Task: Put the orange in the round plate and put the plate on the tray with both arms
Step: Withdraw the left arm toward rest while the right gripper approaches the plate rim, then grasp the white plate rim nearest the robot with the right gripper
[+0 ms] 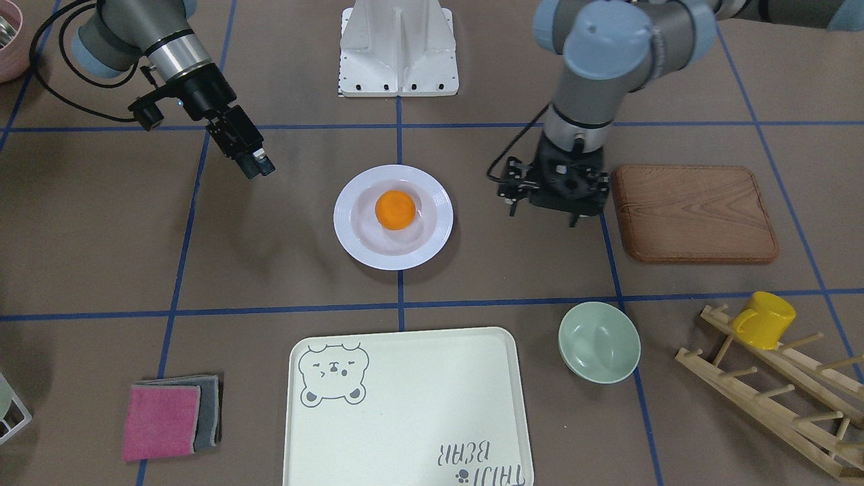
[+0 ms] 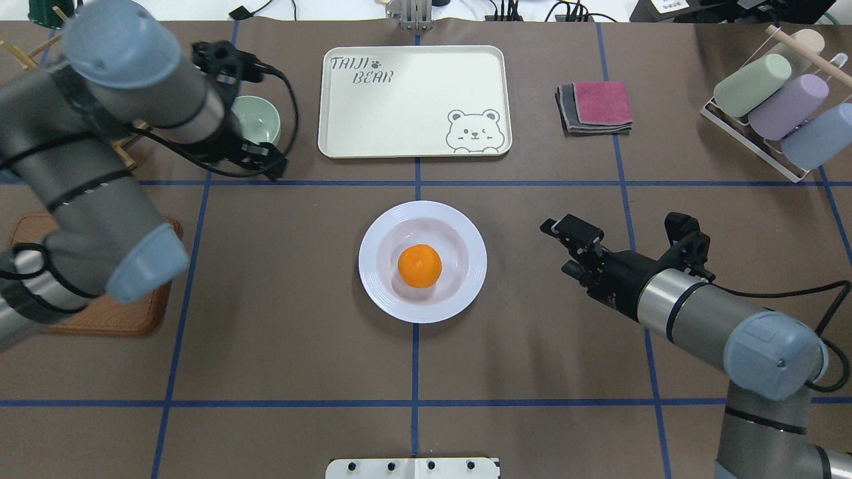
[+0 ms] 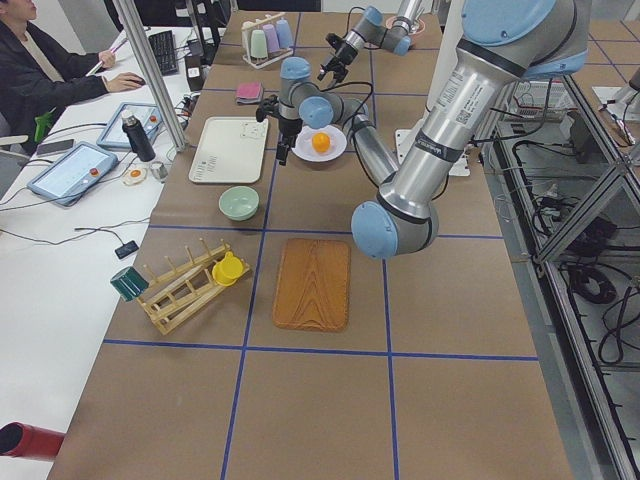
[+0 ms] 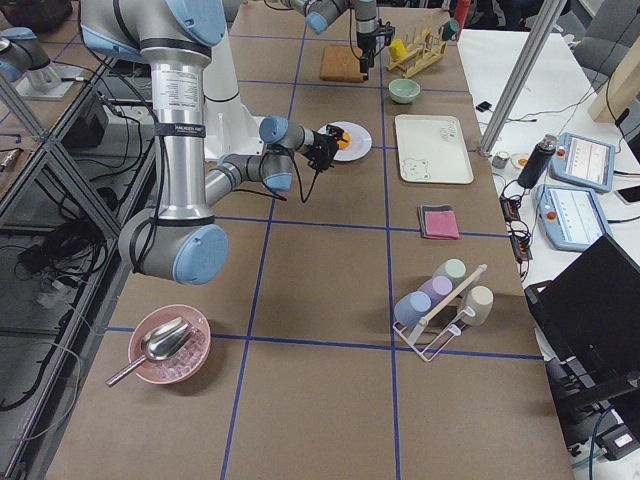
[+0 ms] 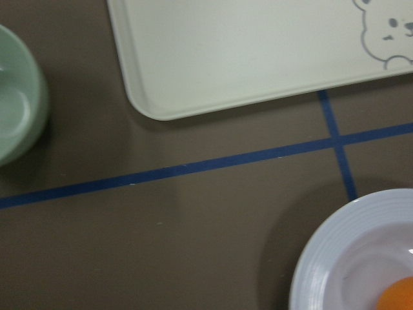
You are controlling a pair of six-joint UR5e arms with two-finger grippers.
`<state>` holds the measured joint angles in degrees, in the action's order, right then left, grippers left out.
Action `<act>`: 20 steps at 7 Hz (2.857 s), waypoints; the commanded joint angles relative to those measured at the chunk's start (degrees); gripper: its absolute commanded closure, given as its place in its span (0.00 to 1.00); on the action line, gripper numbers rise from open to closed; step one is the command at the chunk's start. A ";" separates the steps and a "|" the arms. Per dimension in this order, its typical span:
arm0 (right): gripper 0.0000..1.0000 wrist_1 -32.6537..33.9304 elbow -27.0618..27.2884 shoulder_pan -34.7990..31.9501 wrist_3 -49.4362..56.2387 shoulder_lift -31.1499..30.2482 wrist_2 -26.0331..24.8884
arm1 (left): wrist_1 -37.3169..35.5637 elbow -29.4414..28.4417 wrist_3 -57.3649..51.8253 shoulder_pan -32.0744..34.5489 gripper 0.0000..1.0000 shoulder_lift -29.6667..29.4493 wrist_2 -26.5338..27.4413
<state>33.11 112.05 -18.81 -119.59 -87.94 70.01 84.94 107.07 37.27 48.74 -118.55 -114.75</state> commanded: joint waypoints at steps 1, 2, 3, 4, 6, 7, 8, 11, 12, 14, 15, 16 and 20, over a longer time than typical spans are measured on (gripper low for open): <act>0.00 0.38 -1.56 5.09 -5.19 1.80 -4.62 | -1.09 2.62 -22.48 14.04 0.02 11.19 -8.09; 0.00 0.38 -3.40 5.45 -6.70 3.29 -4.88 | -1.18 0.79 -34.43 22.55 0.02 15.32 -13.26; 0.00 2.38 -4.64 5.89 -7.84 4.95 -6.01 | -1.00 -5.66 -44.12 30.64 0.02 18.24 -19.31; 0.00 6.58 -4.56 5.89 -8.64 7.15 -6.20 | -0.30 -14.34 -56.48 36.11 0.02 19.31 -20.07; 0.00 7.24 -6.39 6.68 -10.82 8.13 -7.59 | -0.56 -20.05 -64.78 44.59 0.02 19.41 -22.00; 0.00 7.32 -8.75 7.20 -13.02 9.79 -8.39 | -0.47 -20.05 -64.78 45.21 0.02 20.37 -22.01; 0.00 7.41 -11.74 6.86 -15.22 13.03 -8.48 | -0.47 -20.05 -64.78 45.22 0.02 20.37 -22.01; 0.02 12.22 -15.36 6.24 -17.96 17.97 -8.22 | -0.47 -20.23 -64.78 45.13 0.02 20.46 -22.10; 0.02 12.85 -16.07 6.42 -17.96 18.33 -8.05 | -0.47 -20.32 -64.78 45.04 0.02 20.46 -22.10; 0.20 12.69 -17.04 6.51 -18.57 19.20 -8.04 | -0.47 -20.23 -64.78 45.13 0.02 20.64 -22.19; 0.46 12.51 -17.13 6.51 -19.01 20.52 -8.05 | -0.30 -20.23 -64.78 45.13 0.02 20.73 -22.19; 0.87 12.77 -17.22 6.68 -20.84 20.44 -8.22 | -0.21 -20.23 -64.78 45.13 0.02 20.73 -22.28; 1.00 12.42 -16.53 7.04 -19.02 20.09 -10.93 | -0.21 -19.97 -64.78 45.04 0.02 20.64 -22.36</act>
<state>45.72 94.21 -11.36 -138.78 -68.02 60.32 84.72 87.06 -27.51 93.79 -97.88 -137.08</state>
